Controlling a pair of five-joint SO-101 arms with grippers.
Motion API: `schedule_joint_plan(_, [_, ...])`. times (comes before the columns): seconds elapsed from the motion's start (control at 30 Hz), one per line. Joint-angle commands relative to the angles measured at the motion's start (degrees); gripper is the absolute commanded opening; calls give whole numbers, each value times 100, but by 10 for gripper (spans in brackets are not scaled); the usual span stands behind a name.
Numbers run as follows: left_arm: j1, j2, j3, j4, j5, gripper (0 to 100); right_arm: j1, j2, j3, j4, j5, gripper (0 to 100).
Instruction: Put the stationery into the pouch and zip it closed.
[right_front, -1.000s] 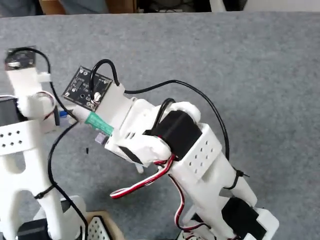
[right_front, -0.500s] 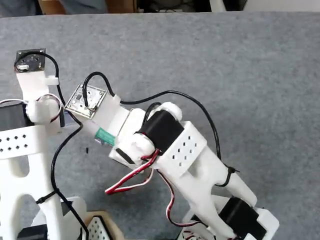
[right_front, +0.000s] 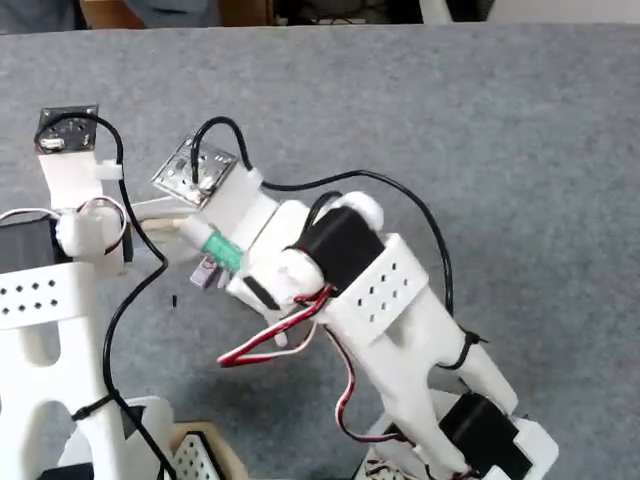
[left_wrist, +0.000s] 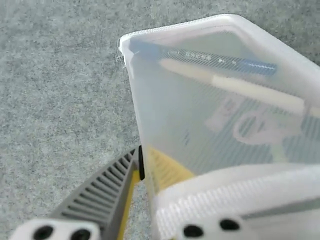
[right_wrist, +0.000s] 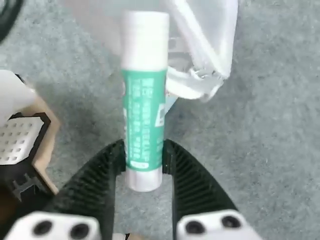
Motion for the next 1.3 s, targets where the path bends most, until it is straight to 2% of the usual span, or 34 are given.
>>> schedule_joint_plan(0.0, [110,167,725,-123,-44,29,79,207,-22,-35,-88,12])
schedule_joint_plan(0.5, [110,167,1587,-897,-44,29,44,857,40,18,-97,12])
schedule_joint_plan(0.8, [119,167,1859,-1248,-44,29,-580,382,347,44,-97,12])
schedule_joint_plan(1.07, [831,167,2149,-1248,-9,29,-563,207,330,26,-97,12])
schedule_joint_plan(1.27, [840,167,2141,-1240,-9,29,-132,778,330,35,-97,12])
